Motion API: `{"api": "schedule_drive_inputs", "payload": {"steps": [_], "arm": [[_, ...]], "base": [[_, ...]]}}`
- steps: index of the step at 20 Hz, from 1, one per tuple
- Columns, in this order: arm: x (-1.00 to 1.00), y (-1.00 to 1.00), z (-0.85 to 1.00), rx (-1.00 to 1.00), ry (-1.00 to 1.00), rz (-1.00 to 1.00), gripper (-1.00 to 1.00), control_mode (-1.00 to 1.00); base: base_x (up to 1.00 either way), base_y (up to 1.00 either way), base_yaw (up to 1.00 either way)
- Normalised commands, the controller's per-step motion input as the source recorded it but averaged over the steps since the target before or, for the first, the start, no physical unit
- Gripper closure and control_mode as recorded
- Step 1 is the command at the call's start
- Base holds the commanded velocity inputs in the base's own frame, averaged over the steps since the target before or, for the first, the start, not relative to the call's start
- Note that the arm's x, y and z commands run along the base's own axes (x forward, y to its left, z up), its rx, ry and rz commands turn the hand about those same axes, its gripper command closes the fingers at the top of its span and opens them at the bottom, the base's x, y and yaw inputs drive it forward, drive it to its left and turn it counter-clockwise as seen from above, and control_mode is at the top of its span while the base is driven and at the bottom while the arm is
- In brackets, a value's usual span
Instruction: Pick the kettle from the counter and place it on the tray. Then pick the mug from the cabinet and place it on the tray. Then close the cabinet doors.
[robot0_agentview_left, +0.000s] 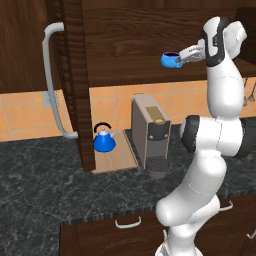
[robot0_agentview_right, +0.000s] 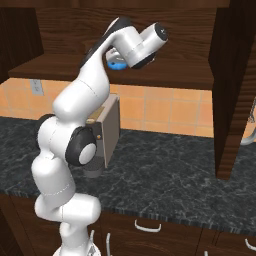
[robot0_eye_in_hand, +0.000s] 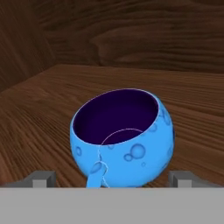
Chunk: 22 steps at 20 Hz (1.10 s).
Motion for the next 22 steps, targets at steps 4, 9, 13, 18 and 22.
{"api": "schedule_drive_inputs", "payload": {"steps": [4,9,13,18,22], "arm": [[0.0,0.06,0.0,0.0,0.0,0.0,1.0,-1.0],[0.0,0.01,0.0,0.0,0.0,0.0,1.0,-1.0],[0.0,0.0,0.0,0.0,0.0,0.0,1.0,-1.0],[0.0,0.0,0.0,0.0,-0.03,0.0,1.0,-1.0],[-0.14,0.01,0.0,0.0,-0.12,0.0,1.0,-1.0]], "base": [[0.0,0.0,0.0],[0.0,0.0,0.0],[0.0,0.0,0.0],[0.0,0.0,0.0],[0.0,0.0,0.0]]}}
